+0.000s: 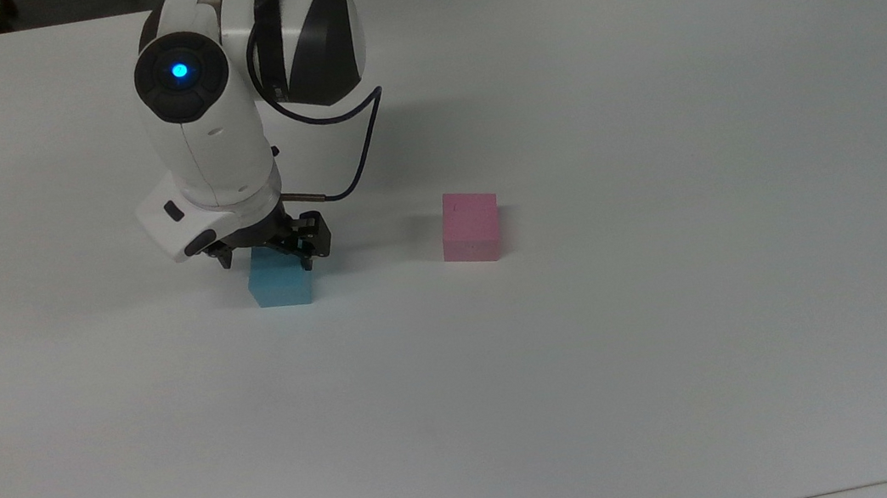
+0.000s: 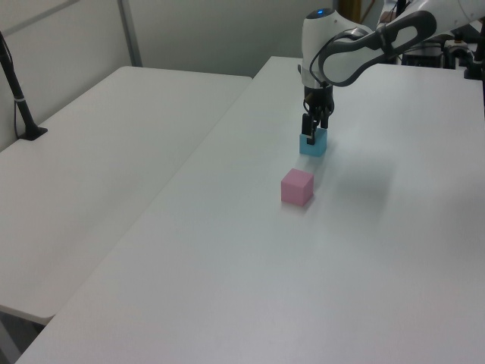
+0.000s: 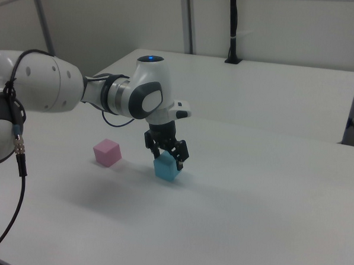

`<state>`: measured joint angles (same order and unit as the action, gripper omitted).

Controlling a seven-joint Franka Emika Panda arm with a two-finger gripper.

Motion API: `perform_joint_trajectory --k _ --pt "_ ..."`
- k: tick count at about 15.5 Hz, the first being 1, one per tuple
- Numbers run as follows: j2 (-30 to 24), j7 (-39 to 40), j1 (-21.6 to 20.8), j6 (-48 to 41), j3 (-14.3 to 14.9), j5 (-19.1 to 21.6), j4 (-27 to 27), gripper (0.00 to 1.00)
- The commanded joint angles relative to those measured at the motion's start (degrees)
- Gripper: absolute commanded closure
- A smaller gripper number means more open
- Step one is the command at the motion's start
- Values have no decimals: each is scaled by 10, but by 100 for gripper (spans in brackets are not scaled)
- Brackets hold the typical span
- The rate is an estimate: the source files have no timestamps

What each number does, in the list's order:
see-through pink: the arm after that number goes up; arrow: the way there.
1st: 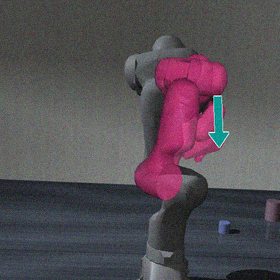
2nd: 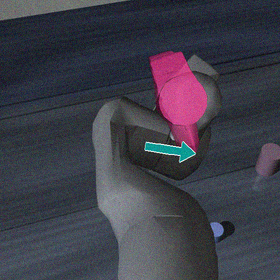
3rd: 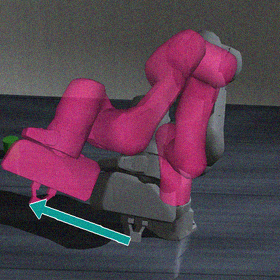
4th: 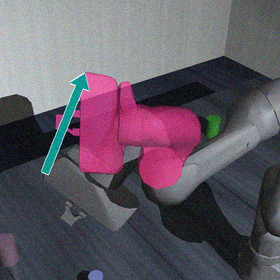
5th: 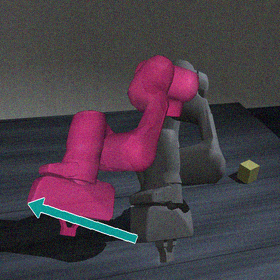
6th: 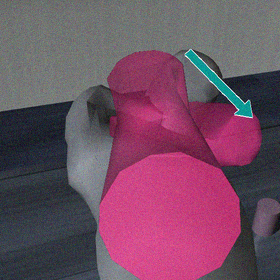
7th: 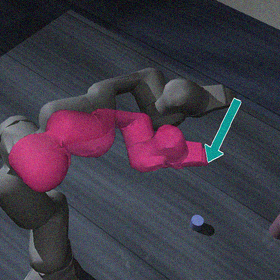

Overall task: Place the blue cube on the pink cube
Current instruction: 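Close the gripper on the light-blue cube and lift it, then carry the light-blue cube over the pink cube and lower it onto it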

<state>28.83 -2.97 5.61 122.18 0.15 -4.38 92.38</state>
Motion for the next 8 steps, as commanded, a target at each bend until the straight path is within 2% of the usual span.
perform_joint_trajectory --k 1,2,3,8 --pt "-7 -13 -6 5 1 -11 7 60" --pt "-8 -13 -7 3 -1 -11 7 73" --pt "-11 -13 -8 -1 -4 -10 7 81" --pt "-65 -17 -66 -70 -8 0 3 80"
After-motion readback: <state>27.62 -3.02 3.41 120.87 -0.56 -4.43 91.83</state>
